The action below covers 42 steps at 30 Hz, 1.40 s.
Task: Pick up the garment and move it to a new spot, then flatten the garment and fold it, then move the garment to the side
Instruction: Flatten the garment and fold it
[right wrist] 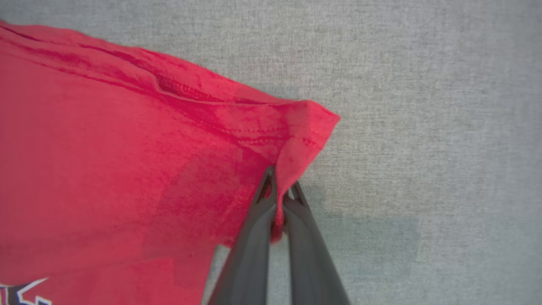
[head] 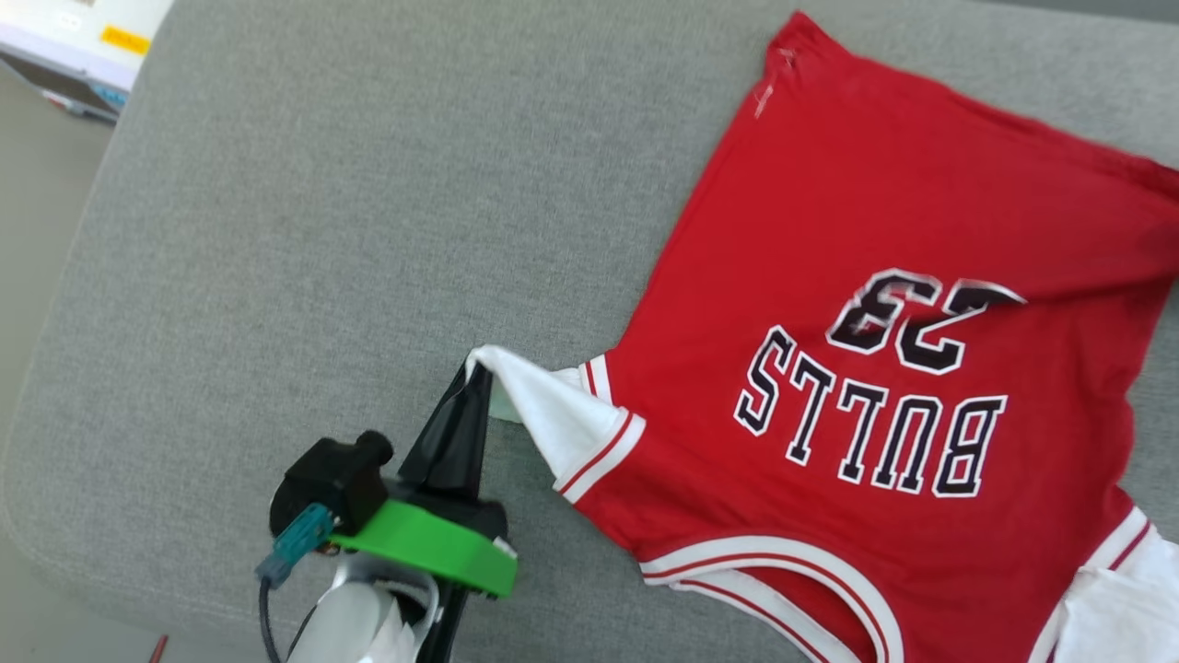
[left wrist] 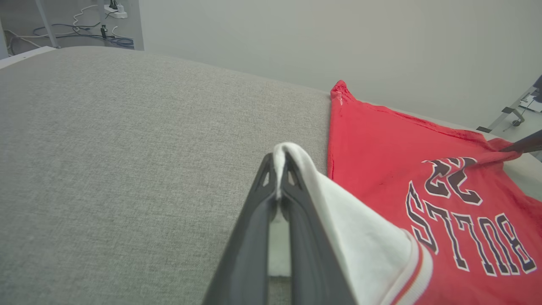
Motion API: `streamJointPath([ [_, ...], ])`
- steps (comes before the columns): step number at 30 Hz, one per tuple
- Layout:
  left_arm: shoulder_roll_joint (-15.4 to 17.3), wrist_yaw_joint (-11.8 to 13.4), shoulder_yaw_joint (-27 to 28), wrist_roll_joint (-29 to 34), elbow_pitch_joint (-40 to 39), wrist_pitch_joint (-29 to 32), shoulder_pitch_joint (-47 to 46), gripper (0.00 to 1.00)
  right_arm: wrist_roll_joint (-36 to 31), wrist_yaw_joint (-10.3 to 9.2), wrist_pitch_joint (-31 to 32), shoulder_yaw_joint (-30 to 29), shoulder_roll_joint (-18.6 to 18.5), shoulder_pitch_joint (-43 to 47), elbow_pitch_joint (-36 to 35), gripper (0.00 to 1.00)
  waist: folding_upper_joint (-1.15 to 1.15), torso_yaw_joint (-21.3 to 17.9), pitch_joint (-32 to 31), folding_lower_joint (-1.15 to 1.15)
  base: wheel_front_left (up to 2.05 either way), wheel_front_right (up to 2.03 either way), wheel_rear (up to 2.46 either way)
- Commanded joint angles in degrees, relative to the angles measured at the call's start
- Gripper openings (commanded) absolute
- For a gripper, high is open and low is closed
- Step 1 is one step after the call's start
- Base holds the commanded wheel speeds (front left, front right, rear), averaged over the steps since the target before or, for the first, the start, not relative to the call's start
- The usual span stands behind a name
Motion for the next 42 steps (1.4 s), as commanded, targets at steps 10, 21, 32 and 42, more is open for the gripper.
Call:
streamJointPath([
  [10, 3.74, 2.27, 4.27, -2.8, 1.19, 1.86, 6.94, 0.0, 9.34, -0.06, -1.17, -1.89, -4.65, 25.5, -17.83, 0.0, 0.0, -7.56, -11.77, -0.01, 0.0, 0.0, 0.0],
  [21, 4.71, 3.2, 5.52, -5.26, 2.75, 4.21, 10.66, 0.0, 8.41, -0.06, -2.41, -17.18, 6.61, 56.31, -37.44, 0.0, 0.0, -12.32, -14.25, -0.01, 0.0, 0.0, 0.0],
  [32, 4.43, 3.29, 4.59, -5.88, 4.91, 4.54, 11.1, 0.0, 4.1, -0.06, -9.59, -23.51, 22.86, 70.03, -50.29, 1.0, 0.0, -13.14, -14.95, -0.01, 0.0, 0.0, 0.0],
  [42, 4.34, 3.35, 3.67, -5.74, 4.92, 4.29, 10.06, 0.0, 0.77, -0.06, -34.82, -24.48, 23.28, 64.07, -52.37, 1.0, 0.0, -12.08, -14.51, -0.01, 0.0, 0.0, 0.0],
])
